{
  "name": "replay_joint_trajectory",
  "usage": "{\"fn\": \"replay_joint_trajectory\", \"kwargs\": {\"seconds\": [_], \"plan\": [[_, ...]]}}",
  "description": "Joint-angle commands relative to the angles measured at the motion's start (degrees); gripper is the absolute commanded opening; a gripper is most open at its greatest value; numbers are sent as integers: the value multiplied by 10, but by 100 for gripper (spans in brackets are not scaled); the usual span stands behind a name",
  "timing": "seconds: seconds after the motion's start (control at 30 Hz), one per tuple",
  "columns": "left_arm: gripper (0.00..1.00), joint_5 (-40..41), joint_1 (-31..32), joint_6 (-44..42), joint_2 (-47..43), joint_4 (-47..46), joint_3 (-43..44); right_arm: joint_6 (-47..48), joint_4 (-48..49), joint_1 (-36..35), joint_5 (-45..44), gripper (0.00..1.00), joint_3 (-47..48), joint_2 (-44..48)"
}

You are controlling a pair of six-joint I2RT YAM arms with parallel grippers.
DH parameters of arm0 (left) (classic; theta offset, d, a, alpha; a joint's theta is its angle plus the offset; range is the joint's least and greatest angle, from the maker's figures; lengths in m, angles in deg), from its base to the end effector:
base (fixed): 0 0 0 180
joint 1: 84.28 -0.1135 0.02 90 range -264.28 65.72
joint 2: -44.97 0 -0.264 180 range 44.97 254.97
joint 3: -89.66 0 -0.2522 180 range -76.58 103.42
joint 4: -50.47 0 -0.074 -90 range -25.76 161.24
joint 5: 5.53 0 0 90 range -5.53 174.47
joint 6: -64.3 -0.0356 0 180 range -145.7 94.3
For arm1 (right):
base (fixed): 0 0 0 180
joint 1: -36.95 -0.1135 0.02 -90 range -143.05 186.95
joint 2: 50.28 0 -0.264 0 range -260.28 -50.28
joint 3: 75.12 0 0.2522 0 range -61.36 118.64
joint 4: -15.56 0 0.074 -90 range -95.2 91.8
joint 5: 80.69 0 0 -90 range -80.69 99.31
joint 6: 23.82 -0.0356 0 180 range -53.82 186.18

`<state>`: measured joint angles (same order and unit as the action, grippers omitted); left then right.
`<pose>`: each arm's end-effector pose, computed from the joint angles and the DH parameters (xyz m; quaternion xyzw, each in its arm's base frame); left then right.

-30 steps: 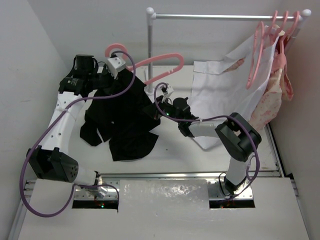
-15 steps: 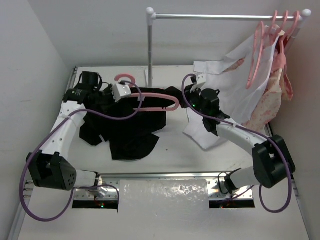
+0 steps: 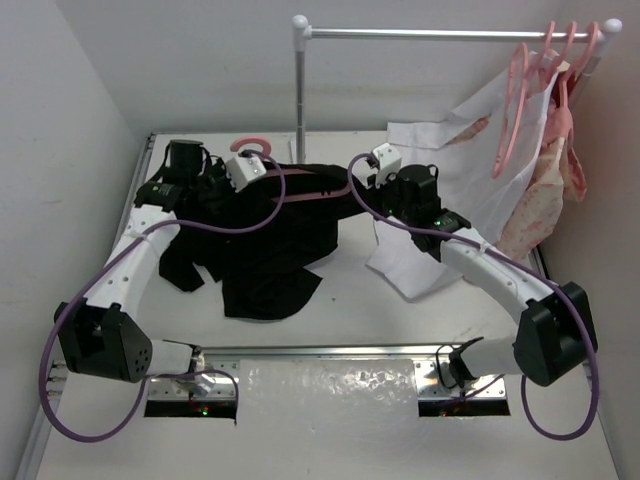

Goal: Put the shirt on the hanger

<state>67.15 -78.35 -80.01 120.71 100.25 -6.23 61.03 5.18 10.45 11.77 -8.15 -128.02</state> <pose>0.2829 -0.0400 0.3347 0.5057 0.7483 0.0415 0.4273 0.2802 0.1414 0.2848 -0.1647 0.8082 0.1712 0.5389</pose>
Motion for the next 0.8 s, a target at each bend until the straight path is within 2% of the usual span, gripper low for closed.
{"fn": "replay_joint_trajectory", "kwargs": {"seconds": [0.0, 0.07, 0.17, 0.3, 0.37, 0.43, 0.63, 0.77], "plan": [[0, -65, -3, 20, -24, -27, 39, 56, -66, 0, -44, 0, 26, 9], [0, -68, -3, 8, -20, -16, 42, 78, -72, 0, -52, 0, 27, 11], [0, -12, -2, 28, -5, -34, 45, 79, -78, 0, -44, 0, 37, 16], [0, 129, 24, 23, -2, -68, 23, 66, -75, -4, -38, 0, 51, 24], [0, 204, 51, 28, -2, -112, -5, 73, -79, -34, -53, 0, 66, 26], [0, 236, 69, 46, 7, -136, -5, 88, -93, -60, -61, 0, 80, 22], [0, 241, 71, 134, 50, -146, 45, 66, -72, -122, -10, 0, 81, 15], [0, 176, 76, 155, 68, -132, 64, 57, -50, -162, 82, 0, 104, -18]]}}
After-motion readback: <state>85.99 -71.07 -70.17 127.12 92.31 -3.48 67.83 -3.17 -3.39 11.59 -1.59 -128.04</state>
